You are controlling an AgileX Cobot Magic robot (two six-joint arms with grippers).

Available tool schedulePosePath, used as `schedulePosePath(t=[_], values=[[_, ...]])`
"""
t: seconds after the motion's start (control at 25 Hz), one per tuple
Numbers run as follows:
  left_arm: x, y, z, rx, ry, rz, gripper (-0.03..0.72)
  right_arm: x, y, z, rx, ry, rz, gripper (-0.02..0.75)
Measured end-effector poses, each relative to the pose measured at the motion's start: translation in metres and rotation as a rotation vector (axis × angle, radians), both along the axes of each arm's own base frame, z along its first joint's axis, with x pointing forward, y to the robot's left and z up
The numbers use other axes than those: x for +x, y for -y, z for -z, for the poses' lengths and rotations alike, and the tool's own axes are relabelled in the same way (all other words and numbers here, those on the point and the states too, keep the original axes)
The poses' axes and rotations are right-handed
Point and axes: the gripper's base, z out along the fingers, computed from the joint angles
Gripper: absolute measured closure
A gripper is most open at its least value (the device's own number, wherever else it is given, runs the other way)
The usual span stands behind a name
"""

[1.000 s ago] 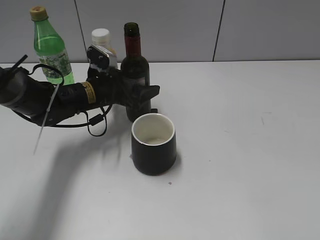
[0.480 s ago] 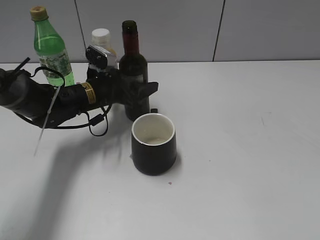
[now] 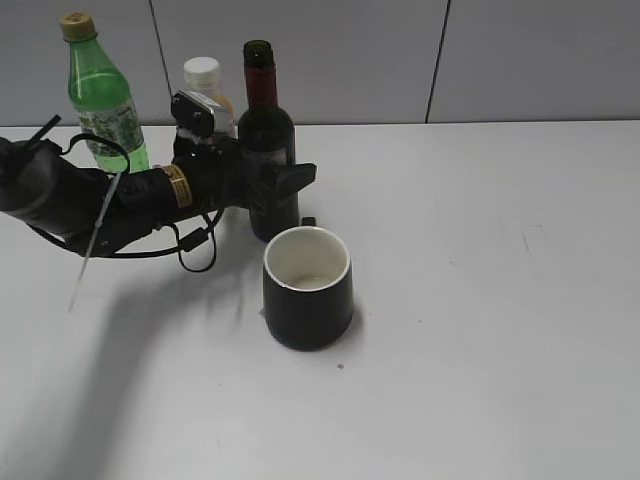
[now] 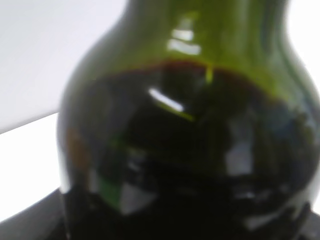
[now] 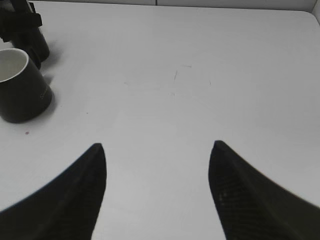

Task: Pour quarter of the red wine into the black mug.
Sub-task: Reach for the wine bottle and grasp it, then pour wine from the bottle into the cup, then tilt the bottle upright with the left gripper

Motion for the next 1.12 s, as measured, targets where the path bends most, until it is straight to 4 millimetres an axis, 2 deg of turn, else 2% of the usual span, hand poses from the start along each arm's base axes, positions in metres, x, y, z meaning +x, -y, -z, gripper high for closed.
schedulePosePath(t=[0.32,0.64,0.84,1.12], values=[[-0.001,-0.001,-0.008,0.023,0.0,-0.004,0.141,0.0,0.0,0.0,0.0,0.0,0.0,0.244],[-0.001,-0.002,-0.046,0.006,0.074,-0.009,0.143,0.0,0.0,0.0,0.0,0.0,0.0,0.244],[-0.018,-0.007,-0.057,0.009,0.063,-0.01,0.143,0.0,0.0,0.0,0.0,0.0,0.0,0.244],[-0.046,-0.018,-0.06,0.034,0.036,-0.033,0.143,0.0,0.0,0.0,0.0,0.0,0.0,0.244]])
